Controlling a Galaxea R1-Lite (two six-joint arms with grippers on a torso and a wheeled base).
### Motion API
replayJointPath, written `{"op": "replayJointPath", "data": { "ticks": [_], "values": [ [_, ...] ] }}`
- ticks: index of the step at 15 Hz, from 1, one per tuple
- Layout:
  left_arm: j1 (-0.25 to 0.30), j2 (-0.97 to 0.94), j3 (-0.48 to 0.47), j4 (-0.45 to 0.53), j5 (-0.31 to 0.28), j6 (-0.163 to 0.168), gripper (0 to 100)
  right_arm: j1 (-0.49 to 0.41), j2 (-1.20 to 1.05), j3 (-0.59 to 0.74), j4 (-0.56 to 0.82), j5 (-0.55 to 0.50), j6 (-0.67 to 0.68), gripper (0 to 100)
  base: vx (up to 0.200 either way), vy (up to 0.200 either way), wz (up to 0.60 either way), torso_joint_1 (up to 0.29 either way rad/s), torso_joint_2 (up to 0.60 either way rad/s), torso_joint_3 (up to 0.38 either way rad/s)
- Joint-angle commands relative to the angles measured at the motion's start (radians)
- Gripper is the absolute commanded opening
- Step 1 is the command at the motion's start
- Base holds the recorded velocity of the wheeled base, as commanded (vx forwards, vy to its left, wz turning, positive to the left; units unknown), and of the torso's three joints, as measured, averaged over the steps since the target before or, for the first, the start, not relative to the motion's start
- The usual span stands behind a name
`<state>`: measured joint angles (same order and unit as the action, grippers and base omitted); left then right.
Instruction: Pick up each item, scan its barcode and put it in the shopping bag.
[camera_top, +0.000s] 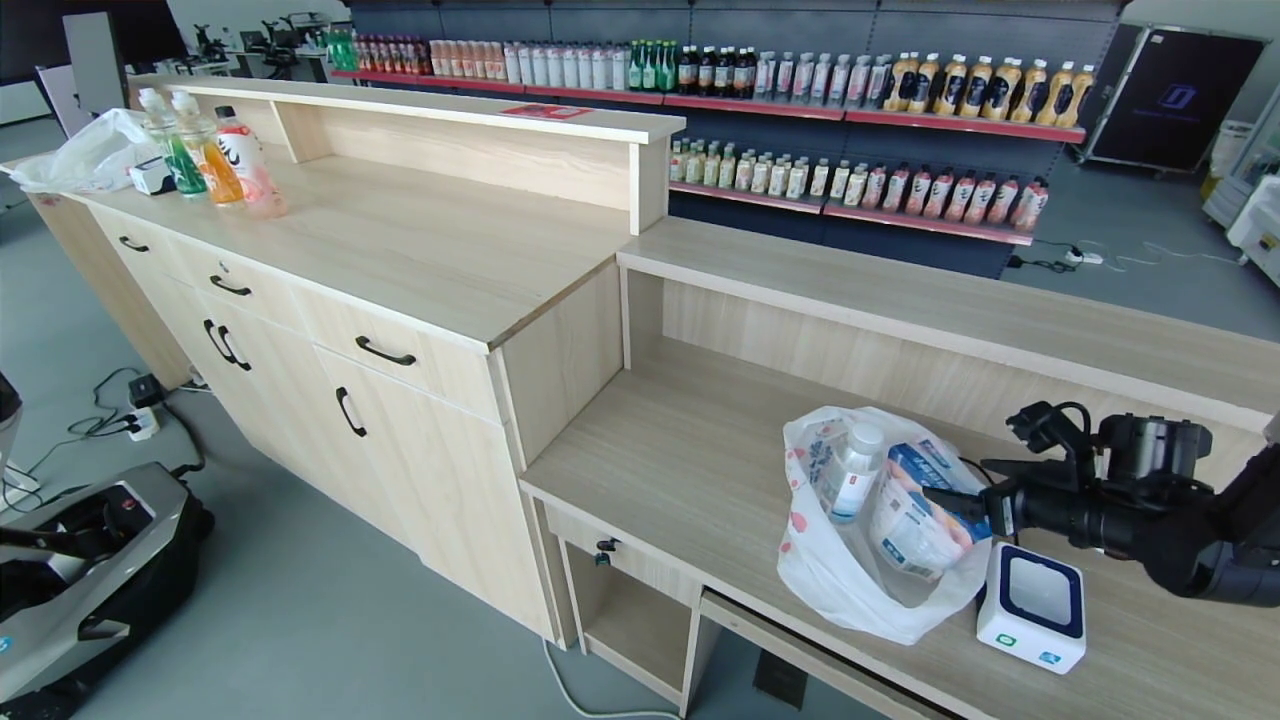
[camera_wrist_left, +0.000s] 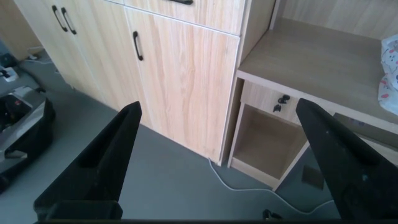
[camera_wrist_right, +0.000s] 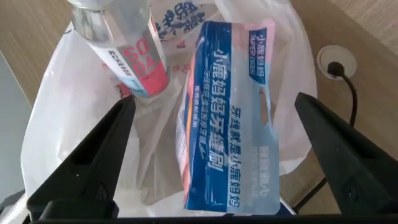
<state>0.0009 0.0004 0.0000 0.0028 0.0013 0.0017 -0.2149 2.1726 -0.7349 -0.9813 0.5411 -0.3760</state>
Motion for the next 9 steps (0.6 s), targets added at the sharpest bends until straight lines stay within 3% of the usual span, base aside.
{"op": "replayJointPath", "data": {
  "ticks": [1, 4, 6, 8, 9],
  "values": [
    [0.001, 0.0, 0.0, -0.001, 0.0, 0.0, 100, -0.006, -0.278, 0.081, -0.007, -0.001, -0.032, 100, 0.0, 0.0, 0.0, 0.0, 0.0, 0.0],
    [0.001, 0.0, 0.0, 0.0, 0.0, 0.0, 100, -0.07, -0.488, 0.279, -0.048, 0.002, -0.207, 100, 0.0, 0.0, 0.0, 0.0, 0.0, 0.0],
    [0.001, 0.0, 0.0, 0.0, 0.0, 0.0, 100, -0.095, -0.628, 0.264, 0.076, 0.003, -0.27, 100, 0.0, 0.0, 0.0, 0.0, 0.0, 0.0],
    [0.001, 0.0, 0.0, -0.001, 0.0, 0.0, 100, -0.101, -0.686, 0.25, 0.076, -0.006, -0.288, 100, 0.0, 0.0, 0.0, 0.0, 0.0, 0.0],
    [0.001, 0.0, 0.0, 0.0, 0.0, 0.0, 100, -0.103, -0.706, 0.244, 0.085, -0.021, -0.279, 100, 0.0, 0.0, -0.6, 0.002, 0.0, -0.002]
  ]
}}
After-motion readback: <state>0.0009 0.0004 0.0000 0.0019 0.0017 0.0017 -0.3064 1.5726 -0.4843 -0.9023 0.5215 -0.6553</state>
